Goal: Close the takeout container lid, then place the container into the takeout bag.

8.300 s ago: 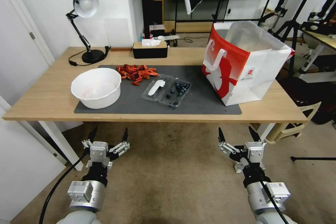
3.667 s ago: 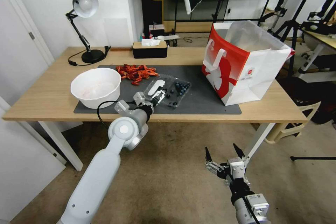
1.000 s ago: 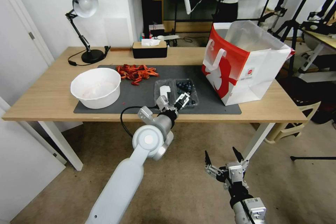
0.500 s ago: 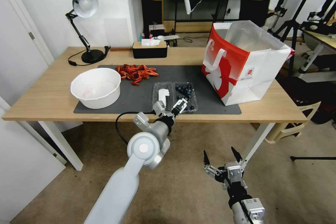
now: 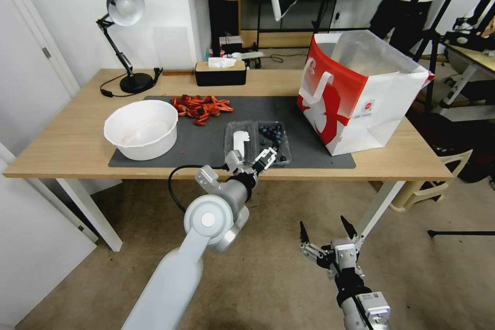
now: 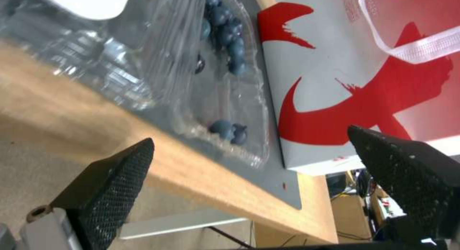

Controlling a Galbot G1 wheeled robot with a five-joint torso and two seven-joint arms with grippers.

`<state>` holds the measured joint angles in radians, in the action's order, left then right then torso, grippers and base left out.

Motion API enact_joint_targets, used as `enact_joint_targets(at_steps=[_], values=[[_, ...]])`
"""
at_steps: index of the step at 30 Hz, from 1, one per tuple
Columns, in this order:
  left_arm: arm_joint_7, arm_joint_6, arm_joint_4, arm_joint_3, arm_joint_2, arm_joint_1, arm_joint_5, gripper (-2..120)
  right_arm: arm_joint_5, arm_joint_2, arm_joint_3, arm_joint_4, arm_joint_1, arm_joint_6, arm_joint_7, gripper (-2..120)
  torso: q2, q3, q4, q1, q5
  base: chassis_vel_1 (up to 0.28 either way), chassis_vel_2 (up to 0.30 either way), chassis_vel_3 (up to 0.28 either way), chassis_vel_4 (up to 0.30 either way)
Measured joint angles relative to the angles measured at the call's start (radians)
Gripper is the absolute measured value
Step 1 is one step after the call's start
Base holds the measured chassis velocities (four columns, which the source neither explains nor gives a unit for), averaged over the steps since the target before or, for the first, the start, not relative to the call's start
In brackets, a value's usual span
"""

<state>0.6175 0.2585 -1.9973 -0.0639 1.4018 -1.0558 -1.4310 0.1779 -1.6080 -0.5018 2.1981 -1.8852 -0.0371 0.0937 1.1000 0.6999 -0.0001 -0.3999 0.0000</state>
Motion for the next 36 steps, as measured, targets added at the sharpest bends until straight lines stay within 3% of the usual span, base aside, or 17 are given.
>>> enact_joint_targets(at_steps=[8,11,16,18,19,21,22,23,26,30,36], values=[[-0.038,0.000,-0.139,-0.061,-0.073,-0.141,0.043,100,-0.003,0.000,0.001,0.006,0.002,0.000,0.001,100,0.000,0.000,0.0003,0.000,-0.0001,0.000,0.000,0.000,0.000],[-0.098,-0.012,-0.193,-0.099,-0.117,-0.218,0.162,100,-0.004,0.000,0.002,0.010,0.006,-0.002,0.001,100,0.000,0.000,0.0001,0.000,-0.0002,0.000,0.000,0.000,0.000],[-0.174,-0.048,-0.204,-0.127,-0.144,-0.294,0.307,100,-0.009,0.000,0.002,0.012,0.010,-0.014,0.001,100,0.000,0.000,0.0002,0.000,-0.0002,0.000,0.000,0.000,0.000],[-0.223,-0.084,-0.195,-0.139,-0.153,-0.345,0.414,100,-0.020,0.000,0.000,0.013,0.013,-0.032,0.004,100,0.000,0.000,0.0001,0.000,0.0000,0.000,0.000,0.000,0.000],[-0.223,-0.084,-0.195,-0.139,-0.153,-0.345,0.414,100,-0.020,0.000,0.000,0.013,0.013,-0.032,0.004,100,0.000,0.000,0.0001,0.000,0.0000,0.000,0.000,0.000,0.000],[-0.270,-0.147,-0.163,-0.142,-0.158,-0.383,0.537,100,-0.034,0.000,-0.003,0.013,0.016,-0.050,0.009,100,0.000,0.000,0.0001,0.000,-0.0001,0.000,0.000,0.000,0.000],[-0.319,-0.241,-0.112,-0.147,-0.162,-0.415,0.702,100,-0.045,0.001,-0.005,0.013,0.018,-0.065,0.015,100,0.000,0.000,0.0001,0.000,-0.0001,0.000,0.000,0.000,0.000],[-0.319,-0.241,-0.112,-0.147,-0.162,-0.415,0.702,100,-0.045,0.001,-0.005,0.013,0.018,-0.065,0.015,100,0.000,0.000,0.0001,0.000,-0.0001,0.000,0.000,0.000,0.000],[-0.394,-0.401,-0.017,-0.172,-0.169,-0.461,0.986,100,-0.068,0.000,-0.011,0.013,0.019,-0.103,0.031,100,0.000,0.000,0.0001,0.000,-0.0001,0.000,0.000,0.000,0.000],[-0.425,-0.468,0.017,-0.209,-0.176,-0.512,1.110,100,-0.098,0.000,-0.023,0.010,0.021,-0.147,0.054,100,0.000,0.000,0.0001,0.000,-0.0001,0.000,0.000,0.000,0.000],[-0.459,-0.495,0.022,-0.263,-0.174,-0.568,1.161,100,-0.131,0.000,-0.039,-0.012,0.036,-0.199,0.089,100,0.000,0.000,0.0001,0.000,0.0000,0.000,0.000,0.000,0.000]])
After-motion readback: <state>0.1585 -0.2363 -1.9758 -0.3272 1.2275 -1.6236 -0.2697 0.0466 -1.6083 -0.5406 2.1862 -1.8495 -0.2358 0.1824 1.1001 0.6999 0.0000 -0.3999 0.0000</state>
